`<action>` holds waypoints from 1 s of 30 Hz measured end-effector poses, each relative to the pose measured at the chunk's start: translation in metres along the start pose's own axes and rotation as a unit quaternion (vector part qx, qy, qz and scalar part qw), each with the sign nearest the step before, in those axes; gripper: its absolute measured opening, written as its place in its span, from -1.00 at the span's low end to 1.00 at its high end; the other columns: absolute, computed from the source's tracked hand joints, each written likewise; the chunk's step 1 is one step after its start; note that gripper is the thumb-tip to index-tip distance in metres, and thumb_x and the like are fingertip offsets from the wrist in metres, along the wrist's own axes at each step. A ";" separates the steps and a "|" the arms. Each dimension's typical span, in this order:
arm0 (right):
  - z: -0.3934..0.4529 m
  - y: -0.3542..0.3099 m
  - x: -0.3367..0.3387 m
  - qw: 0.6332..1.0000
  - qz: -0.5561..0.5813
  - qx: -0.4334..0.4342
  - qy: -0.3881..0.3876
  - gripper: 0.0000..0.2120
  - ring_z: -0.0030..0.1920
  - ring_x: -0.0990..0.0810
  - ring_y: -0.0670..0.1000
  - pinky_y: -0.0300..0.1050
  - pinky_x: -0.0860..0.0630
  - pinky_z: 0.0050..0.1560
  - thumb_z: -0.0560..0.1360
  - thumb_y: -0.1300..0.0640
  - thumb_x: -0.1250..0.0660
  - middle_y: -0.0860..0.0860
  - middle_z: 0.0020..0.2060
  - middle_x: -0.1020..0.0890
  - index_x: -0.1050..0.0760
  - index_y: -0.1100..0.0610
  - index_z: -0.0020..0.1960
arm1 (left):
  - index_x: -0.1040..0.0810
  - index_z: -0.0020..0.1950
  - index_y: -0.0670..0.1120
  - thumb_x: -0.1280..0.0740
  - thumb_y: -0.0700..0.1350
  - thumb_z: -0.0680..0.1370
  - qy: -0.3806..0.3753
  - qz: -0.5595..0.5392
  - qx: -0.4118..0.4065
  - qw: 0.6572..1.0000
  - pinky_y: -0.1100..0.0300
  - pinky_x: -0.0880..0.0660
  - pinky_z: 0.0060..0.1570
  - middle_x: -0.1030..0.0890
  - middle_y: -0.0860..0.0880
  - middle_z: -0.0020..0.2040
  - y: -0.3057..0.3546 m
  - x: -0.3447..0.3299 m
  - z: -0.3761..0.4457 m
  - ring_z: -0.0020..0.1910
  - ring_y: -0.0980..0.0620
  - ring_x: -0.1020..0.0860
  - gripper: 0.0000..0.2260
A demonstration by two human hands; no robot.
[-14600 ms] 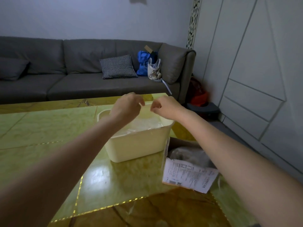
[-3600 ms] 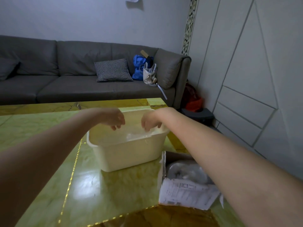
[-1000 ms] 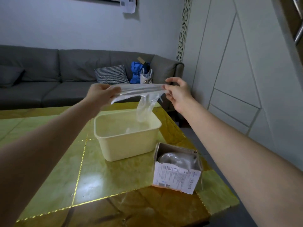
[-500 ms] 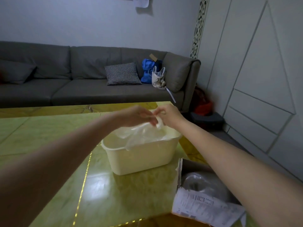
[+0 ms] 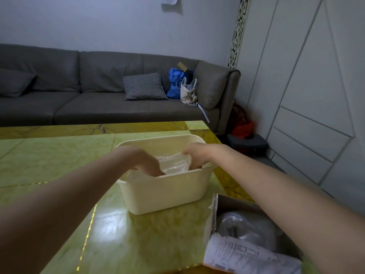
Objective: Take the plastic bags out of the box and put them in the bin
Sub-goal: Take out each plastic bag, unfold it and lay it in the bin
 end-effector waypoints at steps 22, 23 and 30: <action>0.010 -0.016 -0.010 0.995 -0.044 0.002 -0.089 -0.59 0.19 -0.47 0.14 -0.08 -0.44 0.09 0.58 0.25 -0.17 0.13 0.36 -0.35 -0.30 0.15 0.42 | -0.42 0.33 -0.07 -0.18 -0.16 0.59 -0.003 0.174 -0.005 0.985 0.06 -0.46 0.22 -0.46 -0.10 0.28 -0.018 -0.004 0.019 0.21 -0.10 -0.49 -0.70; 0.008 -0.015 -0.009 0.997 -0.028 0.006 -0.076 -0.59 0.20 -0.47 0.15 -0.09 -0.44 0.07 0.57 0.24 -0.20 0.13 0.34 -0.37 -0.31 0.16 0.41 | -0.44 0.32 -0.08 -0.17 -0.15 0.60 0.007 0.148 -0.008 0.989 0.09 -0.46 0.21 -0.47 -0.11 0.28 -0.018 -0.004 0.020 0.22 -0.11 -0.49 -0.71; -0.033 -0.005 0.028 0.990 0.115 0.041 0.067 -0.83 -0.21 -0.61 -0.02 -0.25 -0.53 -0.29 0.53 0.22 -0.31 0.09 -0.05 -0.58 -0.51 0.19 0.12 | -0.59 0.08 -0.16 -0.27 -0.22 0.55 0.148 -0.097 -0.119 0.977 0.35 -0.49 -0.22 -0.63 -0.09 -0.01 0.000 0.031 -0.018 -0.20 0.11 -0.56 -0.84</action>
Point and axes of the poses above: each hand's wrist, its own z-axis towards the middle knuckle, its own x-axis out of the back of the hand, y = z × x, the point moved 2 cm from there along z, towards the middle knuckle
